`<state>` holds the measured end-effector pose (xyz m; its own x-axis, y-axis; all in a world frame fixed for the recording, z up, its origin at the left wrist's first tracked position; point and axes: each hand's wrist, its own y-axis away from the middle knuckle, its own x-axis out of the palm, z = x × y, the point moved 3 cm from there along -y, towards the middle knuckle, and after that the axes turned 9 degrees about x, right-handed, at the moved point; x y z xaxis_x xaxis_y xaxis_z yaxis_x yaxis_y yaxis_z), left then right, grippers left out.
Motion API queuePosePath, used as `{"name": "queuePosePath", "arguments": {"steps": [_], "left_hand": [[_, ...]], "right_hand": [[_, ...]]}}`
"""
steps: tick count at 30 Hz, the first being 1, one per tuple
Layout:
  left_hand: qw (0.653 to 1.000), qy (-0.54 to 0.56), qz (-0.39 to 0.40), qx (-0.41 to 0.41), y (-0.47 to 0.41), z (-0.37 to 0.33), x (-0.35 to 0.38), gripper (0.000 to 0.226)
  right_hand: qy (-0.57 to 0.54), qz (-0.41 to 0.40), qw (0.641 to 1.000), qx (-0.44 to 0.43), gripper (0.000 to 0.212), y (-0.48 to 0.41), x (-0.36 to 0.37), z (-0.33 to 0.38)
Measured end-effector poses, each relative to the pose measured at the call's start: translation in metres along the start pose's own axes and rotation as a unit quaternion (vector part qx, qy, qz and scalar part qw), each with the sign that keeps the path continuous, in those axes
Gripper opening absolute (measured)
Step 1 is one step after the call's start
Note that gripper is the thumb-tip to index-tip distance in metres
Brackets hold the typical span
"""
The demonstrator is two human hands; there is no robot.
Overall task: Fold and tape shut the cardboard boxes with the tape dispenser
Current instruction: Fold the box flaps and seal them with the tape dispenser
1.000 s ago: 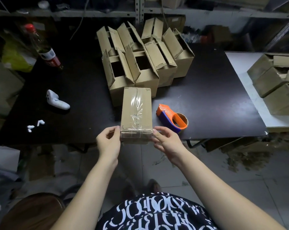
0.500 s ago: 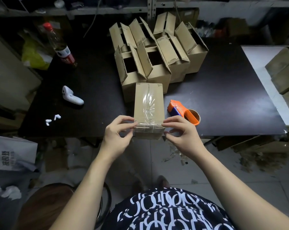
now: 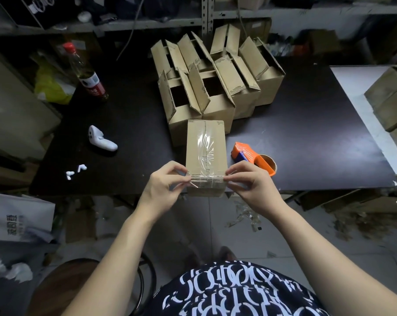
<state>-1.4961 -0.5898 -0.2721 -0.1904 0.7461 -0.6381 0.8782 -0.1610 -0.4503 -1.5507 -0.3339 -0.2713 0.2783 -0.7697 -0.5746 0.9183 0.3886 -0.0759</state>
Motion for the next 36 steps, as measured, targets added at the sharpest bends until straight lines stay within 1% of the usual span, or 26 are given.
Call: {"name": "queuePosePath", "arguments": {"steps": [2, 7, 12, 14, 17, 21, 24, 27, 29, 32, 34, 36], "left_hand": [[1.0, -0.007, -0.01, 0.008, 0.001, 0.003, 0.004, 0.004], [1.0, 0.008, -0.024, 0.006, 0.005, 0.007, 0.01, 0.004], [0.998, -0.017, -0.06, 0.024, 0.009, 0.001, 0.024, 0.009], [0.996, -0.039, -0.069, 0.036, 0.014, 0.003, 0.029, 0.006], [0.992, -0.089, -0.075, 0.056, 0.022, 0.006, 0.032, 0.012], [0.98, -0.162, -0.042, 0.107, 0.029, 0.005, 0.033, 0.027], [0.986, -0.138, -0.051, 0.084, 0.027, -0.001, 0.031, 0.028], [0.993, -0.081, -0.08, 0.032, 0.019, -0.008, 0.027, 0.016], [0.995, -0.044, -0.085, -0.002, 0.011, -0.007, 0.024, 0.013], [0.996, -0.053, -0.064, -0.023, 0.0, -0.002, 0.022, 0.015], [0.997, -0.065, -0.035, -0.012, -0.004, -0.002, 0.024, 0.013], [0.996, -0.092, -0.001, 0.018, -0.006, -0.009, 0.026, 0.027]], "right_hand": [[-0.001, -0.014, 1.0, -0.011, 0.018, 0.0, 0.001, 0.0], [-0.007, -0.039, 0.999, -0.034, 0.01, -0.001, 0.002, -0.006], [-0.034, -0.075, 0.996, -0.018, 0.008, 0.003, 0.002, -0.011], [-0.027, -0.081, 0.996, -0.036, 0.008, 0.004, 0.003, -0.011], [0.01, -0.073, 0.994, -0.079, 0.011, 0.005, 0.005, -0.012], [0.016, -0.087, 0.993, -0.077, 0.014, 0.01, 0.009, -0.012], [0.011, -0.118, 0.991, -0.067, 0.011, 0.008, 0.013, -0.012], [0.013, -0.121, 0.99, -0.064, 0.013, 0.003, 0.013, -0.01], [0.017, -0.112, 0.992, -0.064, 0.013, 0.001, 0.013, -0.009], [0.028, -0.097, 0.993, -0.057, 0.013, -0.001, 0.012, -0.009], [0.033, -0.084, 0.994, -0.055, 0.012, -0.005, 0.01, -0.01], [0.05, -0.068, 0.995, -0.055, 0.02, -0.008, 0.011, -0.009]]}}
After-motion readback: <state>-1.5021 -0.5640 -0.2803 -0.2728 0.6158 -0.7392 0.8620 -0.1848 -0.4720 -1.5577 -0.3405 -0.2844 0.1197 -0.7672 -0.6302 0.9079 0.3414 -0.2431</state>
